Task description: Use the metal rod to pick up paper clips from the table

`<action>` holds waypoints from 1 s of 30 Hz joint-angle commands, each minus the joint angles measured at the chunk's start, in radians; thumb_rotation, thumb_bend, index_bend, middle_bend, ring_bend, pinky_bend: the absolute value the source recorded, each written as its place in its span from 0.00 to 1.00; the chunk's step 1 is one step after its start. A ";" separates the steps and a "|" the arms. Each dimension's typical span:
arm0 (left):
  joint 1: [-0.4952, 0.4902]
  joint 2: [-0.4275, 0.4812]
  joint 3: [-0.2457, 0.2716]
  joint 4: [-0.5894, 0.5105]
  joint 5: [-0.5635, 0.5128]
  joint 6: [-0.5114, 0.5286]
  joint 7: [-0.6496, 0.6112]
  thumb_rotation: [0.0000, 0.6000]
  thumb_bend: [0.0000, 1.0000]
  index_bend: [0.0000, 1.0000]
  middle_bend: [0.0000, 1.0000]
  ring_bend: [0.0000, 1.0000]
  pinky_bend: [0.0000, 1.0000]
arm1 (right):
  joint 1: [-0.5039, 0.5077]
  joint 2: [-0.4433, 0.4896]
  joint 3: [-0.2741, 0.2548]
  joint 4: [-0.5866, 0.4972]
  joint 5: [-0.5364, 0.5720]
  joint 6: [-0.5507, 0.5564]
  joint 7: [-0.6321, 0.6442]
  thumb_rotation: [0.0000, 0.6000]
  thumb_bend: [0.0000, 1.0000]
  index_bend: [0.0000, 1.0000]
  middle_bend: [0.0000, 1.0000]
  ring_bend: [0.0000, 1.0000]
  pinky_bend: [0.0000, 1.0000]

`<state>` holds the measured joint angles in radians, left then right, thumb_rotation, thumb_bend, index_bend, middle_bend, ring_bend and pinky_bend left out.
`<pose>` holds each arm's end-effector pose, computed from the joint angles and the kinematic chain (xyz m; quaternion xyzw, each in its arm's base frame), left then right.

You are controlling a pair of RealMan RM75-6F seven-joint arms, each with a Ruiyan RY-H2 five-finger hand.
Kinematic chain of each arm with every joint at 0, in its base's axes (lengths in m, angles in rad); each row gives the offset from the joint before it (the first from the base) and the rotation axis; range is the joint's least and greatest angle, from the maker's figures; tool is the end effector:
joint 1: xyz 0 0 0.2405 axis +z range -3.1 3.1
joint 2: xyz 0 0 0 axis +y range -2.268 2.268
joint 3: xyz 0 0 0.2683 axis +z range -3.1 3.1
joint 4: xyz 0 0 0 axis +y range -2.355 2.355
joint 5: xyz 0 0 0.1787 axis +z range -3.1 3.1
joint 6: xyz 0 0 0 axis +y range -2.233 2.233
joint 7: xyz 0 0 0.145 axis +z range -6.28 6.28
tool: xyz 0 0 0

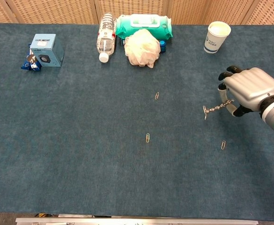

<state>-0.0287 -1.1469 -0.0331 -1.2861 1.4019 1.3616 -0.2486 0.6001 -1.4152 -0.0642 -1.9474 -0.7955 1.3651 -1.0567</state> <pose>-0.3922 0.1575 0.2121 -0.5579 -0.4467 -0.3070 0.6285 -0.2130 -0.2505 0.0511 0.7701 -0.3216 0.1311 0.5351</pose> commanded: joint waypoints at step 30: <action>-0.019 0.019 -0.003 -0.052 0.006 -0.005 0.043 1.00 0.14 0.57 0.56 0.53 0.74 | -0.087 0.049 0.032 0.062 -0.015 0.044 0.150 1.00 0.17 0.41 0.19 0.05 0.24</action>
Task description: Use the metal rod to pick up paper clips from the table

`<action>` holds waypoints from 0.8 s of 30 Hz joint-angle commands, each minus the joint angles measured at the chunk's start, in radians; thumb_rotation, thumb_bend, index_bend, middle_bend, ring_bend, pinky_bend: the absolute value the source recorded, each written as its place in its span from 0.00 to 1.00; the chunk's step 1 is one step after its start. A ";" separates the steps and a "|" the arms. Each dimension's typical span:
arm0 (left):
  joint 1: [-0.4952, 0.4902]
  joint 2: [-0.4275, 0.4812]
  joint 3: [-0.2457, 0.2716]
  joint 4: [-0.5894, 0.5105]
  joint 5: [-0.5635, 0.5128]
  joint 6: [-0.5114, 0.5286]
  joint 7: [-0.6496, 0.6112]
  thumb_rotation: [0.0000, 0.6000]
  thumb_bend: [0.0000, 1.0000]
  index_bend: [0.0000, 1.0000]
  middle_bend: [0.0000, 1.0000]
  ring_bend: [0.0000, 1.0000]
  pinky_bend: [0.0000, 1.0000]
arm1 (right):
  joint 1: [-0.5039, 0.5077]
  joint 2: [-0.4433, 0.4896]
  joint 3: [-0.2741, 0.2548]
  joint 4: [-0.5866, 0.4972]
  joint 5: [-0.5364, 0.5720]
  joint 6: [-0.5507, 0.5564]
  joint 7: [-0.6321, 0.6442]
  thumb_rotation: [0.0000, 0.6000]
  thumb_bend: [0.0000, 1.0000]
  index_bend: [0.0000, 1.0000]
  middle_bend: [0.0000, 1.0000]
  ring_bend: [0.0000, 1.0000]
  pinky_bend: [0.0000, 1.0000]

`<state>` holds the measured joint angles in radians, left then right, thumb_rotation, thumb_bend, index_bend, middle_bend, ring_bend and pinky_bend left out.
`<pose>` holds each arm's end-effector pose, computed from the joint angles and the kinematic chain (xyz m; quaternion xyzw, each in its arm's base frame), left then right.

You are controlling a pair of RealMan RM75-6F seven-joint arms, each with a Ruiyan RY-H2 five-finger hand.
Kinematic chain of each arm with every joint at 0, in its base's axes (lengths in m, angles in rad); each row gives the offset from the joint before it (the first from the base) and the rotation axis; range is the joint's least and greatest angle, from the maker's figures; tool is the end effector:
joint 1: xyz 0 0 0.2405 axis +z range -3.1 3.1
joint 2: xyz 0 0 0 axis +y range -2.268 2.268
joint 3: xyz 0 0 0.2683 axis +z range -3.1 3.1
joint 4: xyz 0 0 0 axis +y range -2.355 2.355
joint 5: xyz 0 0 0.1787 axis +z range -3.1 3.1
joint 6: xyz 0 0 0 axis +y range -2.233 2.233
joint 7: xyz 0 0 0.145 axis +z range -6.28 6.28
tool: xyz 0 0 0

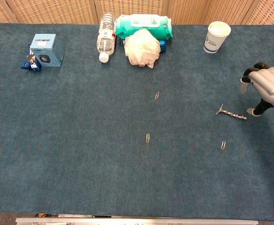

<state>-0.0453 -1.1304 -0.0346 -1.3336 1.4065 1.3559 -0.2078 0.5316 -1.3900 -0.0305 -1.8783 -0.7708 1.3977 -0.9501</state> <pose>-0.3830 0.1640 0.2106 -0.5687 -0.4410 -0.3072 0.6227 -0.2464 -0.2524 0.0709 0.7116 -0.3660 0.1279 0.5860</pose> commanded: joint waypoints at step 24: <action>-0.041 0.056 -0.008 -0.185 -0.007 -0.013 0.157 1.00 0.14 0.57 0.56 0.53 0.74 | -0.338 0.214 -0.048 0.086 -0.446 0.200 0.582 1.00 0.17 0.41 0.25 0.07 0.24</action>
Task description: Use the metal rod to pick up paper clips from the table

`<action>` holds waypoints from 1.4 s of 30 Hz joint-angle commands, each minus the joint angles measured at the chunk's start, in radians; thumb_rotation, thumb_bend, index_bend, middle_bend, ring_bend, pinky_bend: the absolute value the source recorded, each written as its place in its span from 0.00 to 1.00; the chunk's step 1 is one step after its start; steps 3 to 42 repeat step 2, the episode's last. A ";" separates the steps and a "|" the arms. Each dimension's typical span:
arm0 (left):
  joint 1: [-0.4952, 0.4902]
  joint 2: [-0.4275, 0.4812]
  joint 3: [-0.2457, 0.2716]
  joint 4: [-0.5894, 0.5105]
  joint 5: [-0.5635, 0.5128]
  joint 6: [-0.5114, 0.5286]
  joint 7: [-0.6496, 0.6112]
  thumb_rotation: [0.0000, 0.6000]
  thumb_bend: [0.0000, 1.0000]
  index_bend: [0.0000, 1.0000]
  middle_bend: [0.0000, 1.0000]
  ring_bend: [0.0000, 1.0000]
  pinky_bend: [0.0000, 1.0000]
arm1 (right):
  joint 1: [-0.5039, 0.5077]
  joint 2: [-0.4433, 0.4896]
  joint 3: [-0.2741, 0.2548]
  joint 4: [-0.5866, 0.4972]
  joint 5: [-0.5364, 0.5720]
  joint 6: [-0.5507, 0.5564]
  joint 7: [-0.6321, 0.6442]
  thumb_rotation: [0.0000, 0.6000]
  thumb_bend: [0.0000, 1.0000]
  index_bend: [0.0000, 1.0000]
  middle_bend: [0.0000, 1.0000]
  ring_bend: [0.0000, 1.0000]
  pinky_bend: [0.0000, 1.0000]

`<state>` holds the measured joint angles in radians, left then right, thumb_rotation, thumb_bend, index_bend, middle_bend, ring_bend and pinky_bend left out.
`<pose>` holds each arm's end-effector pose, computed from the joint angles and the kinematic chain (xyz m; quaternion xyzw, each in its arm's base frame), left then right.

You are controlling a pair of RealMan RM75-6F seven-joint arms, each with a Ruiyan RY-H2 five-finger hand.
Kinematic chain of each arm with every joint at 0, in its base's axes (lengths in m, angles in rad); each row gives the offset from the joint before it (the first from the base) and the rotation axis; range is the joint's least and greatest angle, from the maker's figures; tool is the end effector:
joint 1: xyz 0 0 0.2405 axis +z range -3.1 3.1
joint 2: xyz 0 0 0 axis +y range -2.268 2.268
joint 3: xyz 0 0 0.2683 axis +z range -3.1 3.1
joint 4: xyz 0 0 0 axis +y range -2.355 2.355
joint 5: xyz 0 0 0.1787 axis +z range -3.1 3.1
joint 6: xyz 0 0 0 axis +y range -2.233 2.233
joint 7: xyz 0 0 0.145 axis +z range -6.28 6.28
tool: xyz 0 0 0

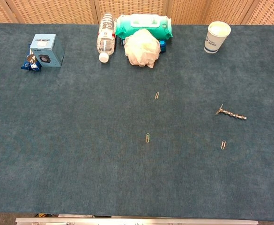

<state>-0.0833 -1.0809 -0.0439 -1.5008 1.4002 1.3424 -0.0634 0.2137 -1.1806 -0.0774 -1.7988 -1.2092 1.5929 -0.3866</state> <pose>-0.3528 0.1782 0.2058 -0.5923 -0.4273 -0.3062 0.6106 -0.2977 -0.1885 0.1685 0.5850 -0.3895 0.2894 0.6499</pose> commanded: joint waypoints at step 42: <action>-0.005 0.011 0.001 -0.030 0.000 0.001 0.017 1.00 0.14 0.57 0.56 0.53 0.74 | -0.037 0.006 0.002 0.009 -0.013 0.011 0.037 1.00 0.17 0.41 0.25 0.07 0.24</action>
